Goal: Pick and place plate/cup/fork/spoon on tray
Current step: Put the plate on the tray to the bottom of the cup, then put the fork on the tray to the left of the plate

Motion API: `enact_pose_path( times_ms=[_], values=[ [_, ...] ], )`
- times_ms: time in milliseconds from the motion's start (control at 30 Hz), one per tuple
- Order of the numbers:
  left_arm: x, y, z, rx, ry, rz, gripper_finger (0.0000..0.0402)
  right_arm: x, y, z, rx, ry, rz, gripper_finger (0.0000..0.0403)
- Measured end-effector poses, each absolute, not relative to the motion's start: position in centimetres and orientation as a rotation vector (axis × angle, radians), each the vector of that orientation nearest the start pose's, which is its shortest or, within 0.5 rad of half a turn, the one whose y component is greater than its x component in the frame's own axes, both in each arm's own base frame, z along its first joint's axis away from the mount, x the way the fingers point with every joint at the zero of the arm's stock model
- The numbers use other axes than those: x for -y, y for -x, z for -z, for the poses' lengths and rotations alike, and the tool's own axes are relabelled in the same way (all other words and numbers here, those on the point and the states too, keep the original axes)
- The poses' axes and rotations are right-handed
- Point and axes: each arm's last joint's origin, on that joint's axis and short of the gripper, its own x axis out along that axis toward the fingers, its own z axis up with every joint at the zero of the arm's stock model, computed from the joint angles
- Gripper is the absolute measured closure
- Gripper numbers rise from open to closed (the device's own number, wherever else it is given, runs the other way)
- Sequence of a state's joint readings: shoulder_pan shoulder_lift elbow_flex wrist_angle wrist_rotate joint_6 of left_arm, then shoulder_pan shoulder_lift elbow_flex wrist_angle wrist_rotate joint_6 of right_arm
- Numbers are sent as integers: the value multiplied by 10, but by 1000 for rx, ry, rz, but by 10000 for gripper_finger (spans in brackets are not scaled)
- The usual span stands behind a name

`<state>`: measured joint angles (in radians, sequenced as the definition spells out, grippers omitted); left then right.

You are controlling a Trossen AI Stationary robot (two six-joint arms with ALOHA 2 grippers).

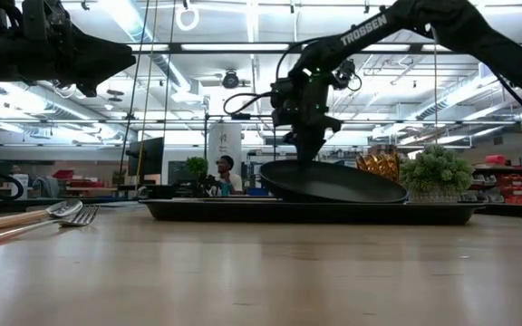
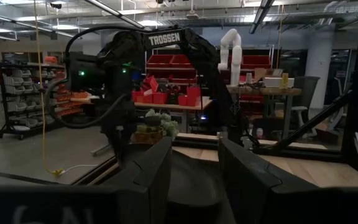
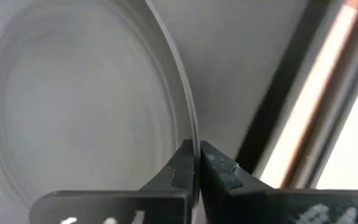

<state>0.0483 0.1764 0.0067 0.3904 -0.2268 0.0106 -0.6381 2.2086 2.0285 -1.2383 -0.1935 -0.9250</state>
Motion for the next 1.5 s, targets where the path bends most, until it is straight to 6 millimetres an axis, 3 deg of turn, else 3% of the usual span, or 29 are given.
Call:
enact_pose_path(
  times_ms=[267, 833, 1333, 1500],
  values=[
    [-12, -105, -189, 219, 9, -275, 260, 247, -366, -233, -1318, 234, -313, 373],
    [-12, -105, -189, 219, 9, -276, 260, 221, -379, -198, -1363, 317, -369, 368],
    [-12, -105, -189, 219, 9, -275, 260, 216, -382, -194, -1409, 342, -308, 290],
    [-12, -105, -189, 219, 9, -276, 260, 212, -393, -202, -1377, 338, -216, 259]
  ],
)
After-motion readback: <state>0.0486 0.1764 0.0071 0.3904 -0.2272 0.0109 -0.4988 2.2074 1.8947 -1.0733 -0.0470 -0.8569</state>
